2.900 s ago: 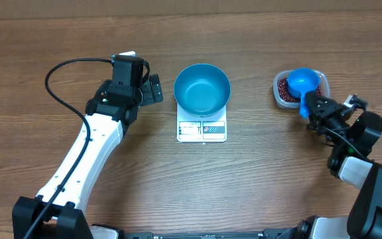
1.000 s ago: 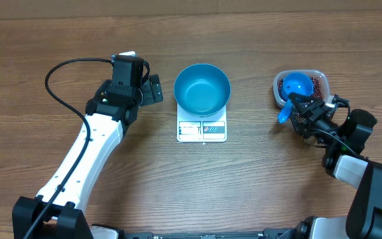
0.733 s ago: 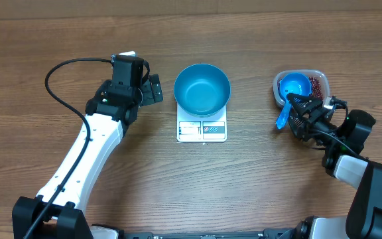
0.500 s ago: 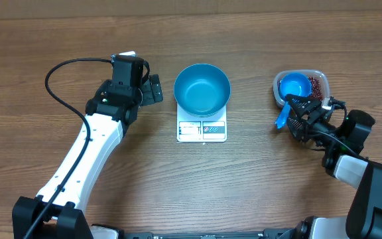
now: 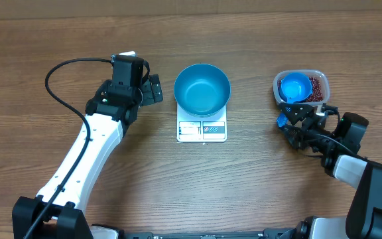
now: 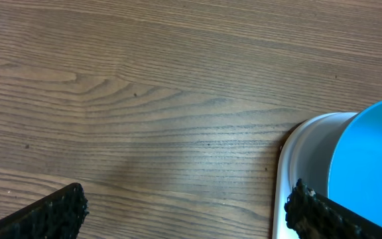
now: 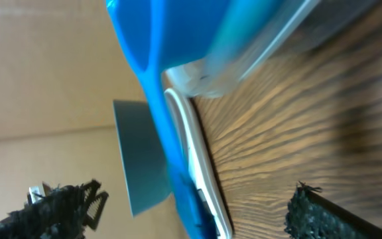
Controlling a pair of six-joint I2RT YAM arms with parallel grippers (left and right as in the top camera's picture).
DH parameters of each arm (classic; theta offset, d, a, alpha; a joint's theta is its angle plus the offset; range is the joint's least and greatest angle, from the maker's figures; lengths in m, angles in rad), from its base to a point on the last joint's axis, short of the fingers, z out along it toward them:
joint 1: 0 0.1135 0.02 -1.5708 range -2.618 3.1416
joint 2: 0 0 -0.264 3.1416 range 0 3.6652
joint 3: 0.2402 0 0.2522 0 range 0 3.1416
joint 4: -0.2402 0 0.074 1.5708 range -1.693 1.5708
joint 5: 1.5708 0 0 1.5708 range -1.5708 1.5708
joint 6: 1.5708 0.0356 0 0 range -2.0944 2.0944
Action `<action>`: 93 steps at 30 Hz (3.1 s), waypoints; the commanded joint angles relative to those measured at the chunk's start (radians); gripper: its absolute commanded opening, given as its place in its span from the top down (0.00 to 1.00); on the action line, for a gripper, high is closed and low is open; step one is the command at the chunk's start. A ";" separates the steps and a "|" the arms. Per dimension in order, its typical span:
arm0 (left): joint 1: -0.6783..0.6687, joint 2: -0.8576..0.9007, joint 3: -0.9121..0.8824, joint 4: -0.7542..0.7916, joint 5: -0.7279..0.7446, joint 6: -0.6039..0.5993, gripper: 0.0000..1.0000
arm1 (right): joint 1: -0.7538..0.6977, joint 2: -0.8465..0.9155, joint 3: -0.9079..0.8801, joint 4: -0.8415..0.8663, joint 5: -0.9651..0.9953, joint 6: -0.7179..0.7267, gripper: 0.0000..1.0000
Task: Scoop item into bowl and weigh 150g on scale
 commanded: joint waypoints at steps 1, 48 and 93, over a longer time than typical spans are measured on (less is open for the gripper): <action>0.003 0.003 -0.001 0.003 -0.013 0.005 0.00 | 0.039 -0.014 0.002 0.046 -0.031 -0.027 0.06; 0.003 0.003 -0.001 0.003 -0.013 0.005 0.00 | -0.100 -0.015 0.002 0.616 0.041 0.502 0.39; 0.003 0.003 -0.001 0.003 -0.013 0.005 0.00 | -0.101 -0.015 0.002 0.404 0.212 0.257 0.84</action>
